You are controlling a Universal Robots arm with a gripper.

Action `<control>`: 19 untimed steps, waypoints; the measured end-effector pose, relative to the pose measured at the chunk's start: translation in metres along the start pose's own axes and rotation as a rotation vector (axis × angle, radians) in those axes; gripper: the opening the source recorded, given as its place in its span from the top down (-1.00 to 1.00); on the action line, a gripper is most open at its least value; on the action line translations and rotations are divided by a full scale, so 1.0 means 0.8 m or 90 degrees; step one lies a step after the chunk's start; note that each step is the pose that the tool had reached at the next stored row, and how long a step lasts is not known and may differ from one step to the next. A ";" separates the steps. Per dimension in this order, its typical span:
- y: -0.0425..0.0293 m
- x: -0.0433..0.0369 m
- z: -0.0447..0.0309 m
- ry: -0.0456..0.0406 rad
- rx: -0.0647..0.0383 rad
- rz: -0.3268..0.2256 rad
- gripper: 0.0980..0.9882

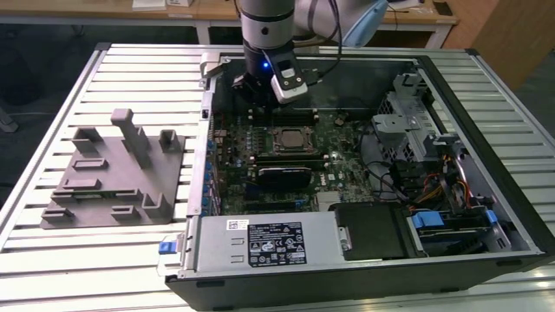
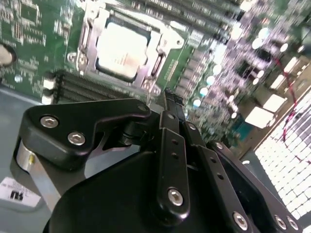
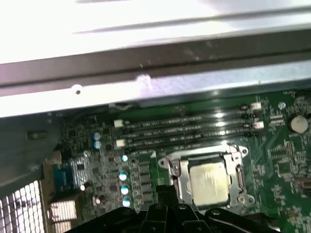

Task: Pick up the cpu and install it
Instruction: 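Install the first cpu locking lever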

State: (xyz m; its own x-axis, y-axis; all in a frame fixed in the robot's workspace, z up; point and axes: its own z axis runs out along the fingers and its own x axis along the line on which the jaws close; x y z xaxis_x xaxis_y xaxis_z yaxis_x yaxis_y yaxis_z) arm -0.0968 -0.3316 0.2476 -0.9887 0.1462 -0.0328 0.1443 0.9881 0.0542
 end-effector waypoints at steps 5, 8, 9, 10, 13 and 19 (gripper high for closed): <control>-0.0013 0.003 0.0002 0.0078 -0.050 0.002 0.98; -0.0020 0.004 0.0004 0.0124 -0.079 0.002 0.98; -0.0023 0.004 0.0004 0.0142 -0.089 0.003 0.98; -0.0025 0.004 0.0005 0.0156 -0.098 0.003 0.98; -0.0026 0.004 0.0005 0.0167 -0.105 0.003 0.98; -0.0016 -0.003 0.0009 0.0167 -0.104 0.003 0.98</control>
State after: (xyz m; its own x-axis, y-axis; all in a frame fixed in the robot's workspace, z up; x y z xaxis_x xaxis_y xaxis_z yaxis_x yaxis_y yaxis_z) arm -0.0949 -0.3332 0.2469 -0.9891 0.1474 -0.0062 0.1425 0.9658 0.2167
